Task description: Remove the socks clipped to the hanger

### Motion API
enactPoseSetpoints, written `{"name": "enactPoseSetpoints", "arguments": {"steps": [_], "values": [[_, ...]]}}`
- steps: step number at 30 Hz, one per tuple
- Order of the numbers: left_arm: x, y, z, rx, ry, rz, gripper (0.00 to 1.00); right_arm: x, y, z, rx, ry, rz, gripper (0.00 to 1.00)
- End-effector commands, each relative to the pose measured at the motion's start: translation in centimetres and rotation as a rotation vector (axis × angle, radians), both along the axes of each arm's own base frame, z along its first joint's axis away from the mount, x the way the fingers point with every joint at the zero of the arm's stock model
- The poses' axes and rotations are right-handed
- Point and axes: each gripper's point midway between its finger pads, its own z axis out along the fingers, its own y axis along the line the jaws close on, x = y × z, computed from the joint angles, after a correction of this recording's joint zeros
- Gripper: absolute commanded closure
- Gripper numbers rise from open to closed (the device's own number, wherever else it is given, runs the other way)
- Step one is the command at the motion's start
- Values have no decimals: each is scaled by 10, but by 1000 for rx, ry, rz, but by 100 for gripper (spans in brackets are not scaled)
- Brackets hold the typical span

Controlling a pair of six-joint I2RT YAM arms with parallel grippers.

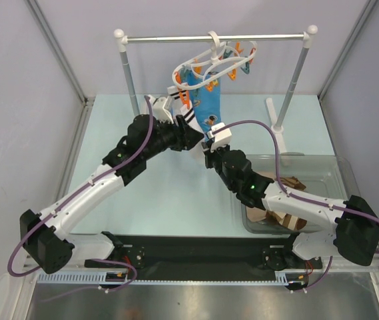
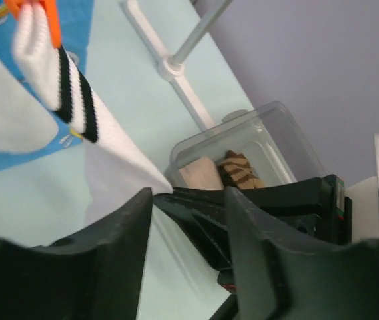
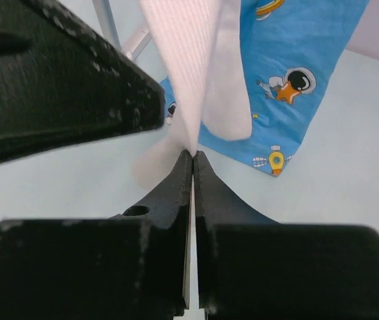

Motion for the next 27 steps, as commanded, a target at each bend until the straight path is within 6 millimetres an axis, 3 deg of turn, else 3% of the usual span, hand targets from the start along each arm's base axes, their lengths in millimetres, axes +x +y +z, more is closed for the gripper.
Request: {"name": "enactPoseSetpoints", "arguments": {"steps": [1, 2, 5, 11, 14, 15, 19, 27], "values": [[8, 15, 28, 40, -31, 92, 44, 5, -1, 35, 65, -66, -32, 100], [9, 18, 32, 48, -33, 108, 37, 6, -1, 34, 60, -65, -35, 100], [15, 27, 50, 56, -57, 163, 30, 6, 1, 31, 52, -61, -29, 100], [37, 47, 70, 124, -115, 287, 29, 5, 8, 32, 54, -65, 3, 100], [54, 46, 71, 159, -123, 314, 29, 5, 8, 34, 64, -67, 5, 100], [57, 46, 80, 159, -132, 319, 29, 5, 8, 35, 68, -68, 3, 100], [77, 40, 74, 196, -120, 347, 31, 4, 9, 38, 84, -72, 12, 100], [97, 35, 62, 209, -112, 368, 32, 1, 16, 41, 108, -72, 46, 100]]}}
